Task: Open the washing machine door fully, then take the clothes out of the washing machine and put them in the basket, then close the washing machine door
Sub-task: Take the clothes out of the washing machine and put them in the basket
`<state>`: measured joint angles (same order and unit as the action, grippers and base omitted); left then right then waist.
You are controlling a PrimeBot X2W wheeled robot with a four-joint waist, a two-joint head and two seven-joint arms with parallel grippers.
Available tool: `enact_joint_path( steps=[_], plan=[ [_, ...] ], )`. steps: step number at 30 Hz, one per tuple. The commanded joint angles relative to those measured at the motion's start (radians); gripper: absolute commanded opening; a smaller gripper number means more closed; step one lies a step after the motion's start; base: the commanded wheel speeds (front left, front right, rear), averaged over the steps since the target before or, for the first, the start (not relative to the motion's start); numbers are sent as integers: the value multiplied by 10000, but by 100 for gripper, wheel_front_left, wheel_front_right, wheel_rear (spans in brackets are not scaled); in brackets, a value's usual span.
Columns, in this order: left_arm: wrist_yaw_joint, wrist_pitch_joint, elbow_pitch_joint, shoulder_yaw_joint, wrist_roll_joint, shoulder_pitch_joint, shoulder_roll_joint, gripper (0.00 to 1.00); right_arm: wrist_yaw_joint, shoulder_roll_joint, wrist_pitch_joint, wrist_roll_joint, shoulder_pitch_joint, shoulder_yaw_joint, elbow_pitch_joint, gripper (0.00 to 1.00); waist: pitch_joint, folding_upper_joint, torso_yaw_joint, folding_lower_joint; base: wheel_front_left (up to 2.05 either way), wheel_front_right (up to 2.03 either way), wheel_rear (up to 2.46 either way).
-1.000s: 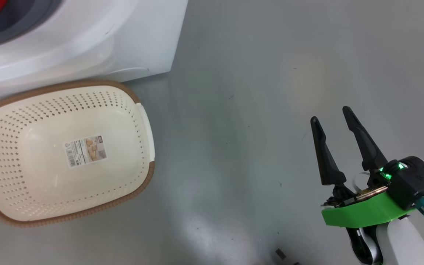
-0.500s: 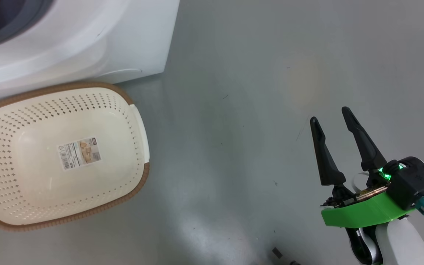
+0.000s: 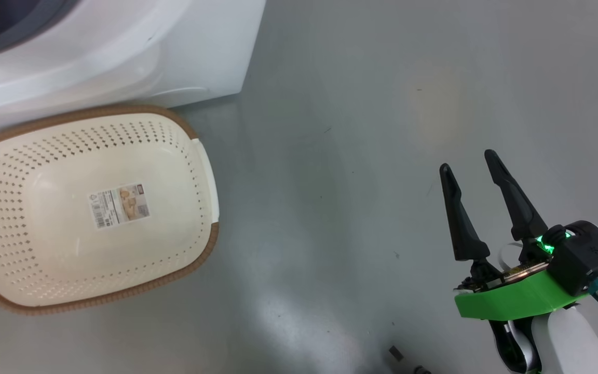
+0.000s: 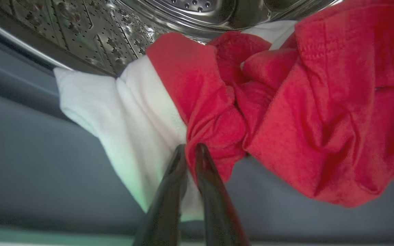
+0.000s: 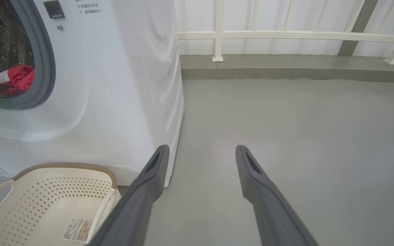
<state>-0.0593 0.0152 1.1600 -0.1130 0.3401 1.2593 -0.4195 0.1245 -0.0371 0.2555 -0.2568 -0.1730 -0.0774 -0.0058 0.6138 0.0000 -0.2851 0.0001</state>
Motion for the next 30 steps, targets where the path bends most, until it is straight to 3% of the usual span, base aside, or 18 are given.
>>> enact_joint_path(
  steps=[1, 15, 30],
  plan=[
    [109, -223, -328, 185, 121, -72, -448, 0, 62, -131, 63, -145, -72, -137, -227, 100, 36, 0, 57, -1, 0, 0, 0],
    [848, -2148, -1278, 486, 718, -783, -363, 0, 62, -131, 63, -155, -181, -14, -206, 100, 19, 0, 378, -1, 0, 0, 0],
    [1262, -2717, -3365, 798, 1122, -2443, -413, 0, 62, -131, 63, -120, -143, 19, -164, 100, -369, 0, 580, -1, 0, 0, 0]
  ],
)
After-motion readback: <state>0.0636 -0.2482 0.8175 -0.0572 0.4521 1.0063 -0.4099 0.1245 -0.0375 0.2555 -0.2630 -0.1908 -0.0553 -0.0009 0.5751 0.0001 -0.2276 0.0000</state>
